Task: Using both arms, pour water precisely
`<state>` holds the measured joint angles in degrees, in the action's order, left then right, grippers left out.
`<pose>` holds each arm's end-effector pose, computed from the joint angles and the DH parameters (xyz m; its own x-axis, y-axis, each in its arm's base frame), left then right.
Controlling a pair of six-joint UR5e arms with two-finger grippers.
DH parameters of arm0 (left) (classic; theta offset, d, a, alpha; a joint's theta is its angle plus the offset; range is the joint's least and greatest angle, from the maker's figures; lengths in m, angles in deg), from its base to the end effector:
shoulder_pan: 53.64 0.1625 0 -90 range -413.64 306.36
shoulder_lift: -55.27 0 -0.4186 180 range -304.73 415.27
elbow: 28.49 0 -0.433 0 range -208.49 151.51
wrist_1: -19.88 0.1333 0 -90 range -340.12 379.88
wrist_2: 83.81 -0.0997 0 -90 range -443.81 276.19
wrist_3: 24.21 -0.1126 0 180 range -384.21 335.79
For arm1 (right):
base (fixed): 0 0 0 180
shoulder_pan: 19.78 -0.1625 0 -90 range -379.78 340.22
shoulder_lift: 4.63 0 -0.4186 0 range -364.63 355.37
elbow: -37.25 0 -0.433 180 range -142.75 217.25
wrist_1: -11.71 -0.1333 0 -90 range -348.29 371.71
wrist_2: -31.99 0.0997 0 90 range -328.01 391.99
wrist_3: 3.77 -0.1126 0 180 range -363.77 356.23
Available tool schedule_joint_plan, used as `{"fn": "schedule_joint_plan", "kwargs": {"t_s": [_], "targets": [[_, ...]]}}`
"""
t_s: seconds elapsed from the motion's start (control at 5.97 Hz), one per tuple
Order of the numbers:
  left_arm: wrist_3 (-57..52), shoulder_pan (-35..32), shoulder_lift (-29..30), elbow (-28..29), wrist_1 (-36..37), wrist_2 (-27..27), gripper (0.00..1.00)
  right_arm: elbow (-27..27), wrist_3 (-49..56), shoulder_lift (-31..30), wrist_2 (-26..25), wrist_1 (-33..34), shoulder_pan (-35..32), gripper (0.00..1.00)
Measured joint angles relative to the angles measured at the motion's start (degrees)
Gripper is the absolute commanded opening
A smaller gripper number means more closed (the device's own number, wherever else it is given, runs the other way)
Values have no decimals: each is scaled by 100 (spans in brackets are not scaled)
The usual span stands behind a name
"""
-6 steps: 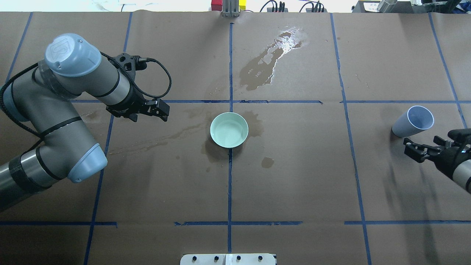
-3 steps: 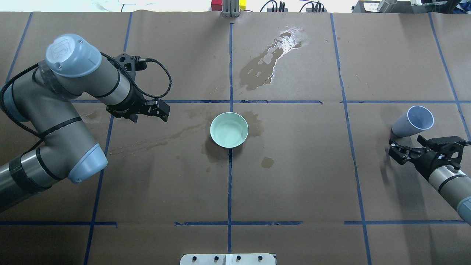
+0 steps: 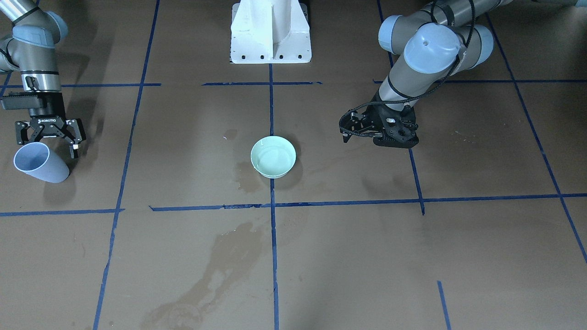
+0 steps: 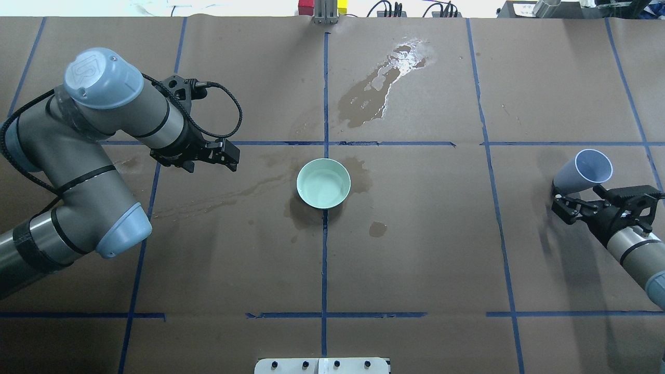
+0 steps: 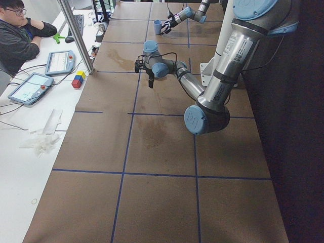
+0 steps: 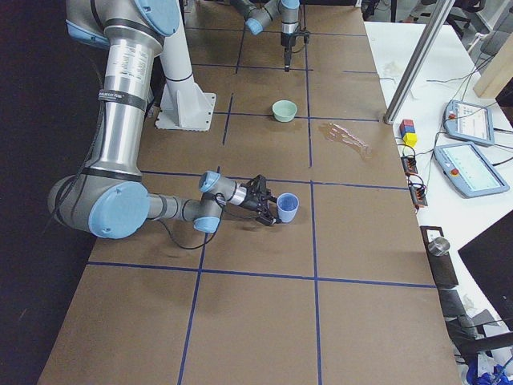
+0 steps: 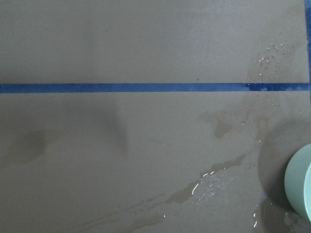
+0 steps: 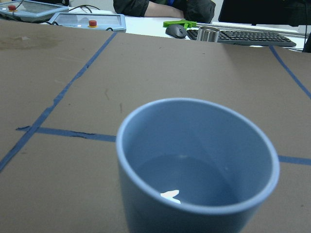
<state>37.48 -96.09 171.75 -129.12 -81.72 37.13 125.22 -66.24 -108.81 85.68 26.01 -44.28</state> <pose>0.4437 -0.5081 0.2648 0.5680 0.0317 -0.8224 0.0278 0.9979 0.0576 -0.3193 -0.3653 0.6494 0.7787 -0.0544 0.6250 -0.4945 0.5599 0.6648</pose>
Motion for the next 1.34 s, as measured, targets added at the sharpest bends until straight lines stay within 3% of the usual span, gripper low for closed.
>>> {"fn": "schedule_joint_plan", "kwargs": {"t_s": [0.67, 0.84, 1.17, 1.34], "targets": [[9, 0, -2, -4, 0, 0, 100, -104, 50, 206, -20, 5, -277, 98], [9, 0, 0, -7, 0, 0, 100, -109, 50, 218, -23, 9, -308, 95], [9, 0, 0, -8, -21, 0, 100, -218, 49, 410, -25, 9, -350, 73], [9, 0, -1, -9, -42, 0, 100, -292, 44, 521, -21, 5, -373, 42]]}}
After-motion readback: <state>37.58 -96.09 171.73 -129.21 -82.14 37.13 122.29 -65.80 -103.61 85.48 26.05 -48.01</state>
